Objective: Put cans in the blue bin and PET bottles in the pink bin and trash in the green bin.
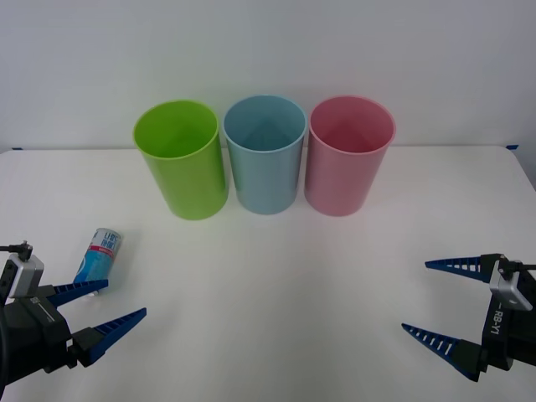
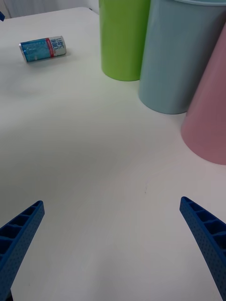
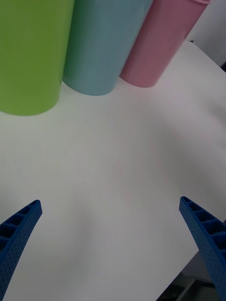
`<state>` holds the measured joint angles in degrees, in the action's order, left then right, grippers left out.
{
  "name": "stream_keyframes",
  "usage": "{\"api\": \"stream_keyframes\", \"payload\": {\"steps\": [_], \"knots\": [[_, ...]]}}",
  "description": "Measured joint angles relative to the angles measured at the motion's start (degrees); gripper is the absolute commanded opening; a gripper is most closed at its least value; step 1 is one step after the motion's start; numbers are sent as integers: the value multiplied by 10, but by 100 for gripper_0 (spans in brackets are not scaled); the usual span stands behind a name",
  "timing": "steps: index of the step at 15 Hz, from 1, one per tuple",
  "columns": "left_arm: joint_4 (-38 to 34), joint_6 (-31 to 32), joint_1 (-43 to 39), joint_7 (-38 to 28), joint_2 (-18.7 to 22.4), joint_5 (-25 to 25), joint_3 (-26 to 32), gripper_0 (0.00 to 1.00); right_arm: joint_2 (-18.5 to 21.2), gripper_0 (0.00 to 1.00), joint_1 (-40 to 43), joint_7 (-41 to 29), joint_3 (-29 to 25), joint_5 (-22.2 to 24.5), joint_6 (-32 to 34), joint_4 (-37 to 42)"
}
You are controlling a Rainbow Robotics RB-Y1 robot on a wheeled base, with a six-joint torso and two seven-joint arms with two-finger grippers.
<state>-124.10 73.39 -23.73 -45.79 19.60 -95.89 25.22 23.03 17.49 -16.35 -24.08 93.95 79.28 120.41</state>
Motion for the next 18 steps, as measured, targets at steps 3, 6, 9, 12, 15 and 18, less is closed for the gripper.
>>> {"api": "stream_keyframes", "payload": {"steps": [3, 6, 9, 12, 15, 18], "knots": [[0, 0, 0, 0, 0, 0, 0, 100, 0, 100, 0, 0, 0, 0, 0, 0], [0, 0, 0, 0, 0, 0, 0, 100, 0, 100, 0, 0, 0, 0, 0, 0], [0, 0, 0, 0, 0, 0, 0, 100, 0, 100, 0, 0, 0, 0, 0, 0], [0, 0, 0, 0, 0, 0, 0, 100, 0, 100, 0, 0, 0, 0, 0, 0], [0, 0, 0, 0, 0, 0, 0, 100, 0, 100, 0, 0, 0, 0, 0, 0], [0, 0, 0, 0, 0, 0, 0, 100, 0, 100, 0, 0, 0, 0, 0, 0]]}}
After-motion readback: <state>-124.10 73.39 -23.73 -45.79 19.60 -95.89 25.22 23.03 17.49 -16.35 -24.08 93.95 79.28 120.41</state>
